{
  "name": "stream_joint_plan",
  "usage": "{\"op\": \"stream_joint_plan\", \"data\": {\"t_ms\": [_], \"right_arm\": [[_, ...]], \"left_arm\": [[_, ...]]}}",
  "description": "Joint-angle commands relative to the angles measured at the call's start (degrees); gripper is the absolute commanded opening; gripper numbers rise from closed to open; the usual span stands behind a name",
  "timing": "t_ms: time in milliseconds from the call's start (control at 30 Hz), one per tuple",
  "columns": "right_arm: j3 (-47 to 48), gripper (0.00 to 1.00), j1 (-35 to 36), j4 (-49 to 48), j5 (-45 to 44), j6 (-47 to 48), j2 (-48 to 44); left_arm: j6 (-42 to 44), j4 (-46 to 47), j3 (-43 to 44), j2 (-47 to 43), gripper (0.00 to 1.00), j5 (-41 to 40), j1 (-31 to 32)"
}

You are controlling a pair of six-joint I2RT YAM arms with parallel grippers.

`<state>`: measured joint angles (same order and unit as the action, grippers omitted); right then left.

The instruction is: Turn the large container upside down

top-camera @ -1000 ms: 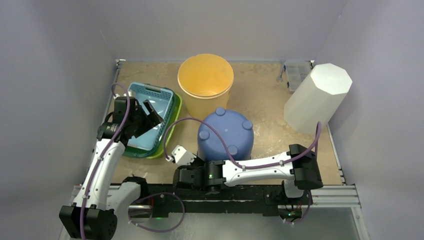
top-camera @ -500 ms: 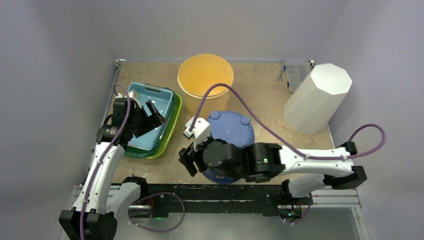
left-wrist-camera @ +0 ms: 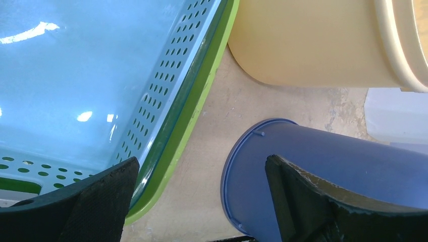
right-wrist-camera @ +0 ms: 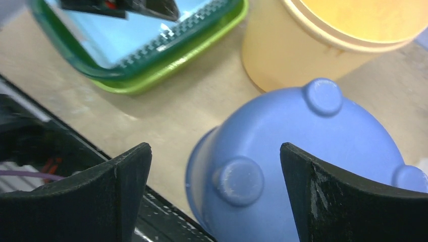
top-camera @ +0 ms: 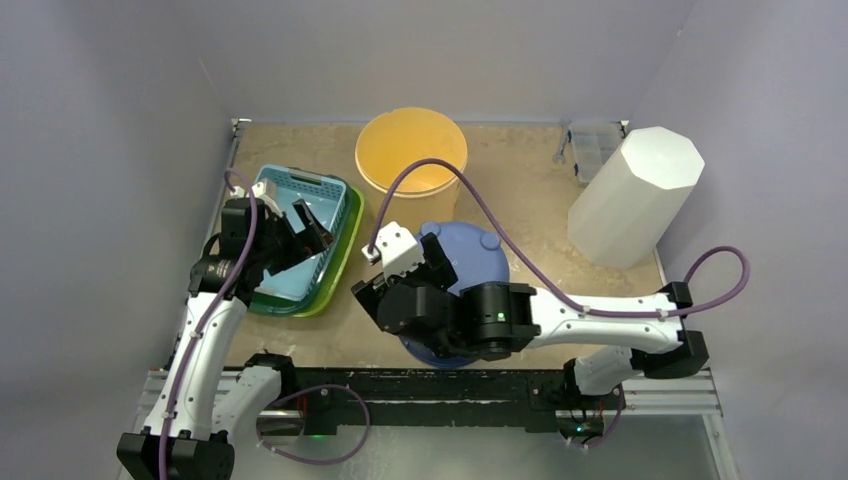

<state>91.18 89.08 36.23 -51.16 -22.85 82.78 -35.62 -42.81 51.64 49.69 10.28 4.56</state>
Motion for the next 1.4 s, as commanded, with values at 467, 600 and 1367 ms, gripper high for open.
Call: {"op": "stream_joint_plan", "data": {"t_ms": [467, 600, 1367], "right_arm": [[2.2, 0.99, -6.5, 31.9, -11.2, -14.3, 11.4], [-3.1, 0.99, -9.5, 31.9, -9.6, -15.8, 5.8], [-2.4, 0.97, -14.2, -2.0, 12.5, -8.8, -11.4]], "left_arm": [[1.4, 1.4, 0.5, -0.6, 0.98, 1.3, -0.3], [1.6, 1.4, 0.7, -0.2, 0.97, 1.5, -0.3], [0.3, 0.9, 1.1, -1.0, 0.97, 0.9, -0.3]]}}
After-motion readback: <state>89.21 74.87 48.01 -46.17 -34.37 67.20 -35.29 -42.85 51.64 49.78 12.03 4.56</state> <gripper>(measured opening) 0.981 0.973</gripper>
